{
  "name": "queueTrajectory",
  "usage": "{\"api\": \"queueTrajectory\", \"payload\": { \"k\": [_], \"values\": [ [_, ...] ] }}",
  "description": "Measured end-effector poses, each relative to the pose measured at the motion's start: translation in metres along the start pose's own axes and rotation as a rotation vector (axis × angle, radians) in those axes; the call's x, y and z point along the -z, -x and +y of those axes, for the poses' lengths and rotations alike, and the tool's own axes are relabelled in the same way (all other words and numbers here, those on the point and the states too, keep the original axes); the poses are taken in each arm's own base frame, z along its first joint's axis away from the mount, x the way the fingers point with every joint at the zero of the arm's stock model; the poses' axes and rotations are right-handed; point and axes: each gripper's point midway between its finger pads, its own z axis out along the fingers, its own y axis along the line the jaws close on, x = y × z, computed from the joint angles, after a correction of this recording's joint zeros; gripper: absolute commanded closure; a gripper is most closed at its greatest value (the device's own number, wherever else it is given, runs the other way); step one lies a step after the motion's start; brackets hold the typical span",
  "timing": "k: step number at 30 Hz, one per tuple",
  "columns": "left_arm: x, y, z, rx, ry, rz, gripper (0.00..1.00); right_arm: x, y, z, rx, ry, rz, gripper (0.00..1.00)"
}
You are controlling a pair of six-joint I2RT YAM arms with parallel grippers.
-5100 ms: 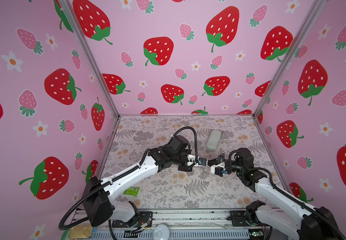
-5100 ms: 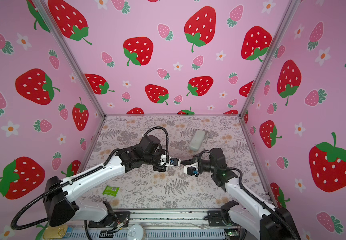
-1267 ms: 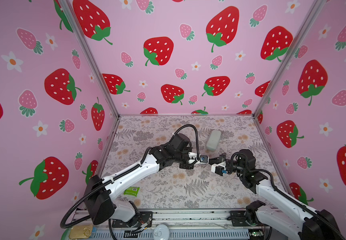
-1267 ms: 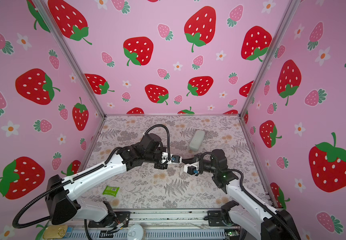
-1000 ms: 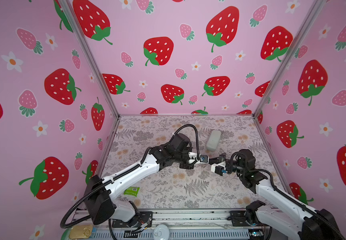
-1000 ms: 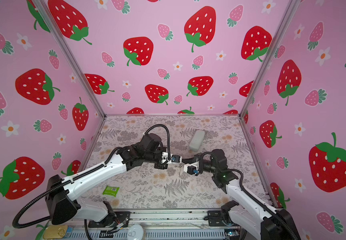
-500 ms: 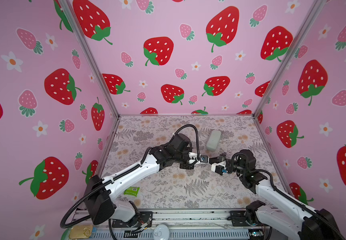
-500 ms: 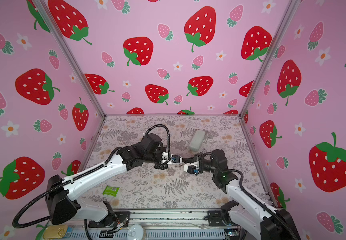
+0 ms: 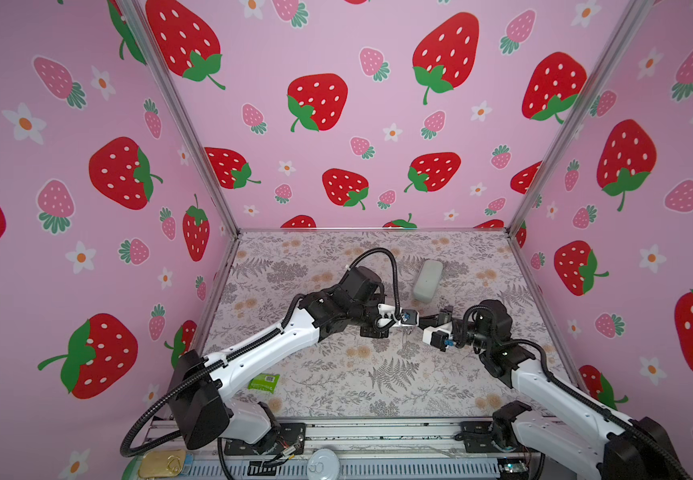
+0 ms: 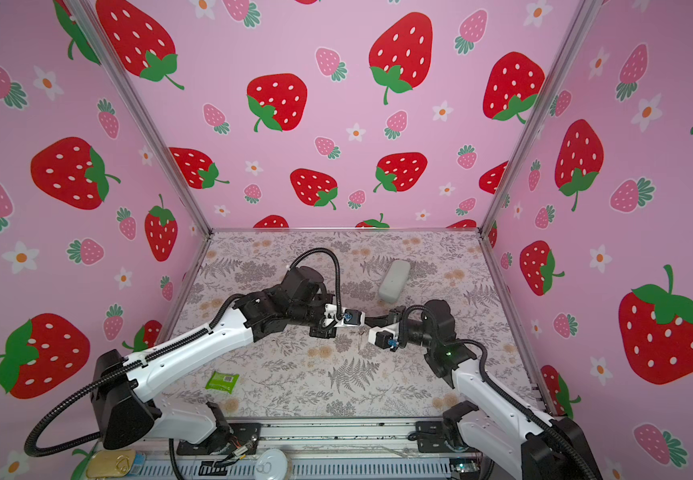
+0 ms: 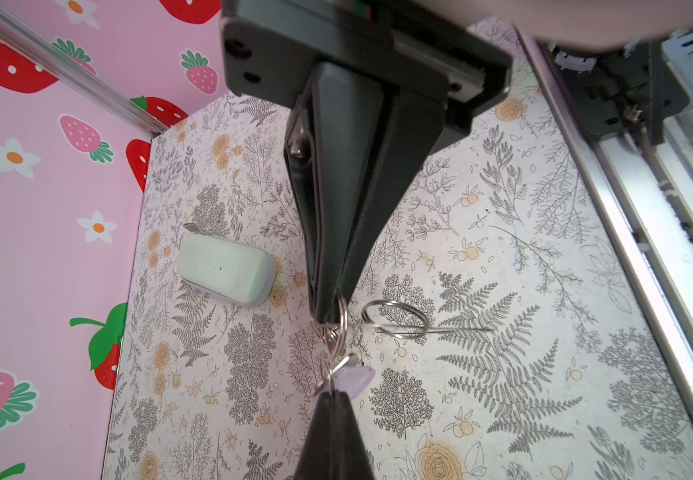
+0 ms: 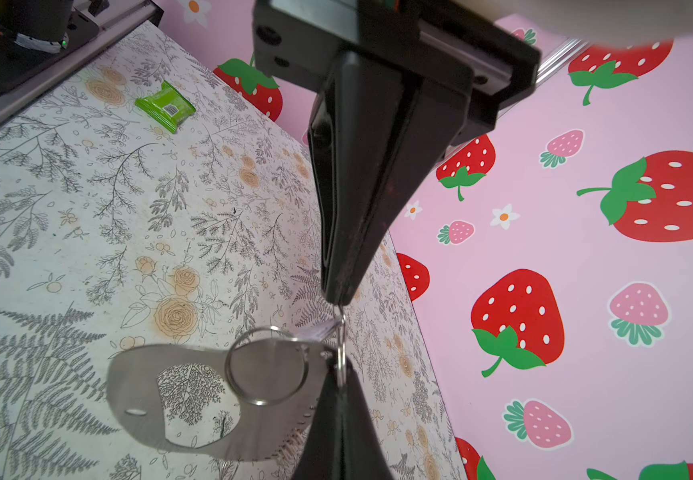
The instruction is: Put the keys on the keyring
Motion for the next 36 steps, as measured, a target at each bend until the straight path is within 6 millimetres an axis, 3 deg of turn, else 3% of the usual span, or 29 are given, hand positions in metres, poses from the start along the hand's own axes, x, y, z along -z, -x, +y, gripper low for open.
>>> {"api": "queueTrajectory", "payload": {
  "k": [18, 19, 20, 23, 26, 31, 36],
  "values": [
    [0.000, 0.001, 0.000, 0.039, 0.001, 0.000, 1.00, -0.001, -0.003, -0.004, -0.024, -0.025, 0.014, 1.00],
    [0.000, -0.001, 0.001, 0.058, 0.003, 0.003, 0.99, -0.001, -0.005, -0.004, -0.032, -0.026, 0.021, 1.00],
    [-0.001, -0.004, 0.003, 0.083, 0.004, 0.008, 0.90, 0.000, -0.007, -0.002, -0.041, -0.029, 0.029, 1.00],
    [-0.005, -0.021, 0.008, 0.199, 0.011, 0.035, 0.75, 0.000, -0.016, 0.002, -0.070, -0.036, 0.062, 1.00],
    [-0.015, -0.046, 0.002, 0.329, 0.006, 0.073, 0.72, 0.002, -0.025, 0.006, -0.097, -0.045, 0.095, 1.00],
    [-0.041, -0.088, -0.030, 0.572, -0.074, 0.197, 0.72, 0.005, -0.029, 0.007, -0.119, -0.066, 0.124, 1.00],
    [-0.050, -0.119, -0.074, 0.750, -0.147, 0.292, 0.72, 0.017, -0.013, -0.001, -0.096, -0.127, 0.100, 1.00]
  ]
}}
